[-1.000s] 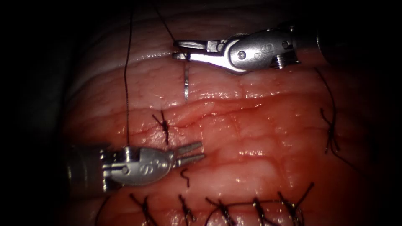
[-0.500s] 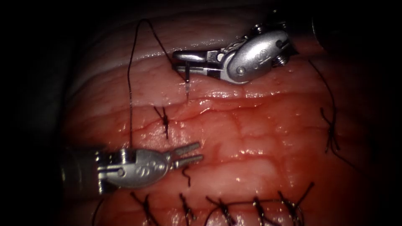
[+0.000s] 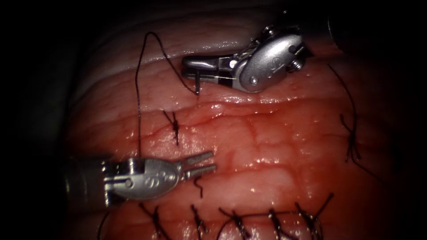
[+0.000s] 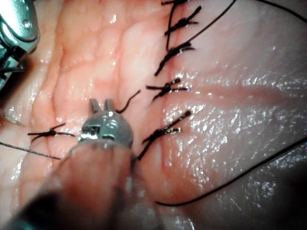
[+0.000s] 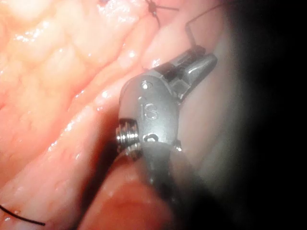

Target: Wound Closure

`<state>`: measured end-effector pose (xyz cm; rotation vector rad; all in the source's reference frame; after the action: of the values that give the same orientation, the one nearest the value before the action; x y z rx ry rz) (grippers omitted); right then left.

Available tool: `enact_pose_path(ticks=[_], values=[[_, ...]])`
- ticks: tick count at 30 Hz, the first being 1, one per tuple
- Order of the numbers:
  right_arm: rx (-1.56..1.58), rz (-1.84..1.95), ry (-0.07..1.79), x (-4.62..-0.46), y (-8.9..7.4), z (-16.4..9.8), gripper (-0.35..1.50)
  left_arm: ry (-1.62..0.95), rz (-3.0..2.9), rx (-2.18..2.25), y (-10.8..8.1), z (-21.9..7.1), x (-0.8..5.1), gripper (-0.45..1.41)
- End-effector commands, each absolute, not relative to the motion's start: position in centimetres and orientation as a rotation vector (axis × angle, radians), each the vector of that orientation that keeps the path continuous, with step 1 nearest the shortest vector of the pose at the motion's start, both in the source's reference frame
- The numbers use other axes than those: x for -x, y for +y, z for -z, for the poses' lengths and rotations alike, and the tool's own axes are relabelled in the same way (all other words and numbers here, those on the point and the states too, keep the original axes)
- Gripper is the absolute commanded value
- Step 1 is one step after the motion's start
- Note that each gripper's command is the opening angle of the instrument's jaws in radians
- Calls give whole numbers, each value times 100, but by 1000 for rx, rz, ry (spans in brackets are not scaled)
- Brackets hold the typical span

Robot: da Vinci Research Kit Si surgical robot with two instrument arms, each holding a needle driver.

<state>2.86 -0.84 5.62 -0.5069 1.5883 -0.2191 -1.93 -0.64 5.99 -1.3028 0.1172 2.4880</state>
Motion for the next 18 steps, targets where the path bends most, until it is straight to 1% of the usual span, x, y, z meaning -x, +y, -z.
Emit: enact_pose_path(ticks=[1, 10, 18], values=[[509, 232, 1597, -295, -89, -569, -35, 116, -2487, 1305, -65, -604, 197, -10], [516, 277, 1608, -291, -128, -581, -35, 125, -2464, 1320, -61, -595, 194, -8], [431, 215, 1614, -285, -164, -605, -35, 130, -2454, 1328, -57, -596, 192, -8]])
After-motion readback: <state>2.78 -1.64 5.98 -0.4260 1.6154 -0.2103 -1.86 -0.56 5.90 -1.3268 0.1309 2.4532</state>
